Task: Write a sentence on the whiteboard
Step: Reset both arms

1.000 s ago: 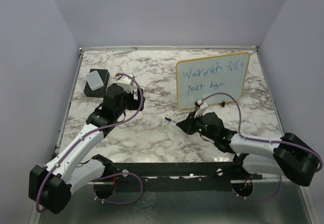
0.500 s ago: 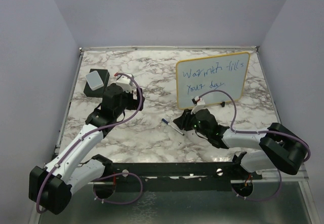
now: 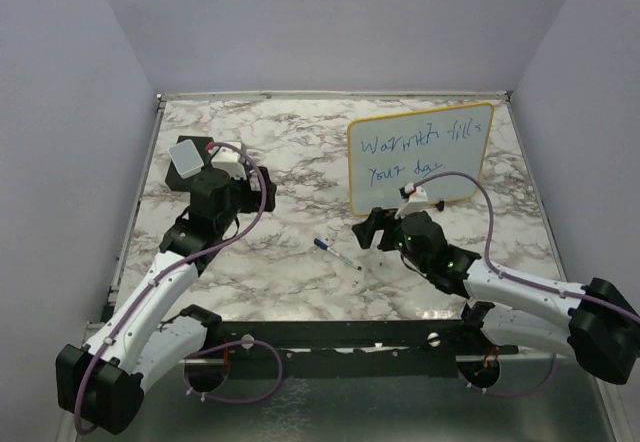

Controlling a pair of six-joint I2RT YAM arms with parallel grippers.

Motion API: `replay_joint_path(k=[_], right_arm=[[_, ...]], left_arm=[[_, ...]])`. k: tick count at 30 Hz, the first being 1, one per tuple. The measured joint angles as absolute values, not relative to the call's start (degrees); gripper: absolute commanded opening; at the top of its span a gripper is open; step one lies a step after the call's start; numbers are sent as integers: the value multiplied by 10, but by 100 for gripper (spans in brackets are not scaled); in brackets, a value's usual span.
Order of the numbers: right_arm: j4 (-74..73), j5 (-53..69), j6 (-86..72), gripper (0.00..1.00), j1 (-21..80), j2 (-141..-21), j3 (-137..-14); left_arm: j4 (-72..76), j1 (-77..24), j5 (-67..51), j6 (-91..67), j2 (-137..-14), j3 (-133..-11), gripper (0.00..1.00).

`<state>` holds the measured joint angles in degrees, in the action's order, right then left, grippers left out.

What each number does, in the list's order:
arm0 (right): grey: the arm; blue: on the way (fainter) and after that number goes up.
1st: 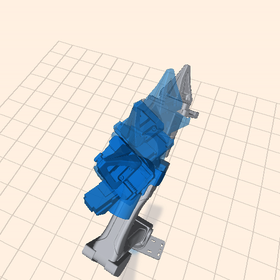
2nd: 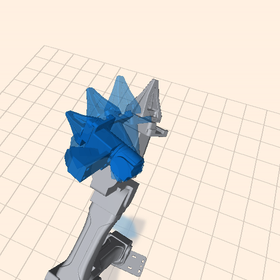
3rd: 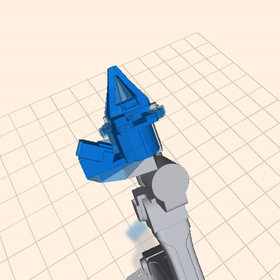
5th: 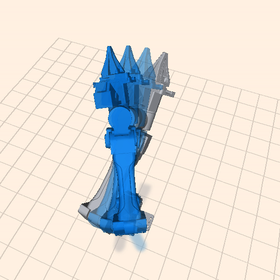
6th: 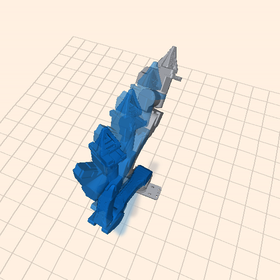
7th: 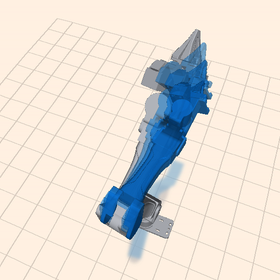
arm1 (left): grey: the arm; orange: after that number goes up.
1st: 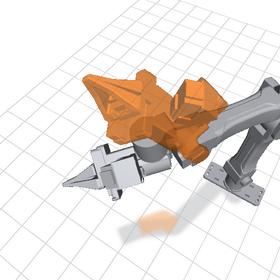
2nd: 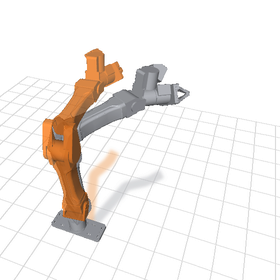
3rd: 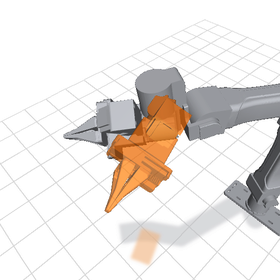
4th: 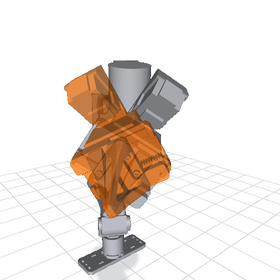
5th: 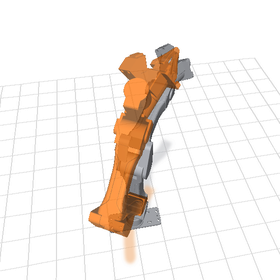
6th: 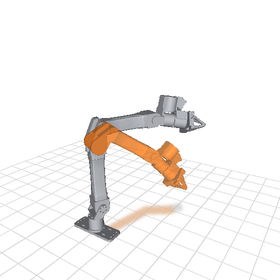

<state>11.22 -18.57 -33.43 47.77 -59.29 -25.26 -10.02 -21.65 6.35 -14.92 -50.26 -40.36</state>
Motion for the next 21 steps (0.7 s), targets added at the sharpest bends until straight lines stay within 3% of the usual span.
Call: replay_joint_path(k=[11,16,21], right_arm=[[-75,-224,-259,95,252,-463,-309],[-106,-275,-225,91,232,-435,-368],[-93,-287,-162,93,231,-404,-393]], left_arm=[[-102,-199,202,-164,-381,-393,99],[-104,-199,263,-138,-352,-398,99],[-104,-199,293,-123,-345,-401,99]])
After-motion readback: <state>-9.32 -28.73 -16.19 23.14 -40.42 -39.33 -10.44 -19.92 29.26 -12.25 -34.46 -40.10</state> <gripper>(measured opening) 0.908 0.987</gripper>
